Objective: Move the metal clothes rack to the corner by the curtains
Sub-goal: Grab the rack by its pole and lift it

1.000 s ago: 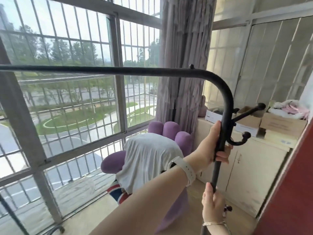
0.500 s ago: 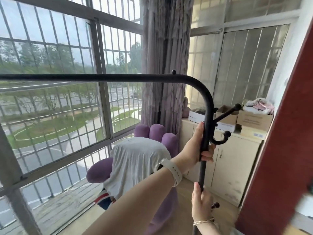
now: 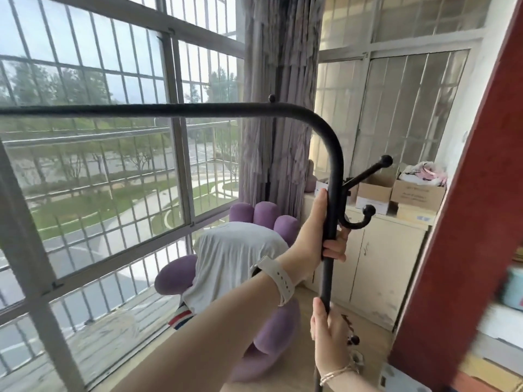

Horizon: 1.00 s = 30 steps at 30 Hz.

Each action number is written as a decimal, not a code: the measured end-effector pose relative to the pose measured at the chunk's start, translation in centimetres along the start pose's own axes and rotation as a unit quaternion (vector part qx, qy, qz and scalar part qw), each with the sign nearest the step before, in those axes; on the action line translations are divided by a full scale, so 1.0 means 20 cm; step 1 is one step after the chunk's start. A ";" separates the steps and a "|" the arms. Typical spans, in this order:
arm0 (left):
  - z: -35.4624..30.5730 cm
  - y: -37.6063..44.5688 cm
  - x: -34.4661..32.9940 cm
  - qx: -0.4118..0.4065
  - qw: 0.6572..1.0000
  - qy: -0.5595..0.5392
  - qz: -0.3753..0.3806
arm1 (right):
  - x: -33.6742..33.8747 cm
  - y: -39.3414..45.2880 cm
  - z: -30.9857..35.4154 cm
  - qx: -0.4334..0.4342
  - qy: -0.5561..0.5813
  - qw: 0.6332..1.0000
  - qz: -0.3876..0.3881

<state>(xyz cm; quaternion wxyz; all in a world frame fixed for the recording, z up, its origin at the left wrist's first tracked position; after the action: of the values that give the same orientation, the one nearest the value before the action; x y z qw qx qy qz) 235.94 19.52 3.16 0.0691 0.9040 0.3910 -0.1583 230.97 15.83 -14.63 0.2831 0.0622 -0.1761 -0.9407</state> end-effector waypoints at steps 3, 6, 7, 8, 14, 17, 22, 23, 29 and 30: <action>-0.02 -0.14 0.08 -0.013 1.000 0.019 -0.018 | -0.05 -0.12 0.05 -0.034 0.030 0.993 0.109; -0.08 -0.30 0.14 -0.027 0.999 0.020 -0.026 | -0.15 -0.19 0.11 -0.071 0.024 0.971 0.226; -0.10 -0.37 0.16 -0.031 0.999 0.011 -0.032 | -0.19 -0.24 0.14 -0.097 0.035 0.957 0.271; -0.12 -0.43 0.18 -0.039 0.998 -0.001 -0.042 | -0.23 -0.29 0.17 -0.120 0.044 0.941 0.313; -0.26 -0.79 0.37 -0.089 0.970 -0.019 -0.226 | -0.36 -0.59 0.40 -0.182 -0.012 0.821 0.541; -0.37 -0.98 0.36 -0.099 0.966 -0.058 -0.230 | -0.40 -0.71 0.65 -0.166 -0.059 0.720 0.671; -0.52 -1.22 0.37 -0.143 0.962 -0.052 -0.229 | -0.36 -0.92 0.92 -0.083 -0.133 0.536 0.830; -0.51 -1.27 0.36 -0.136 0.965 -0.040 -0.222 | -0.34 -0.95 0.92 -0.073 -0.152 0.510 0.844; -0.43 -1.69 0.34 -0.113 0.969 0.005 -0.220 | -0.31 -1.29 1.00 0.052 -0.211 0.419 0.882; -0.42 -1.77 0.32 -0.120 0.968 0.027 -0.220 | -0.29 -1.39 1.03 0.040 -0.198 0.399 0.894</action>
<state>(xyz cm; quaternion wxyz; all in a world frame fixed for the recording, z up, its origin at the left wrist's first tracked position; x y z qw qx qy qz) 216.23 50.12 8.77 0.1298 0.7846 0.5985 -0.0967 217.05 46.79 -5.49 0.9170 -0.3075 -0.2199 -0.1275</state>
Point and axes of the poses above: each hand's wrist, its own y-axis towards the middle knuckle, its own x-axis out of the back of the hand, z = x × y, the point moved 6 cm from there along y, towards the middle knuckle, and after that the axes turned 12 degrees about -z, right-handed, at the moved point
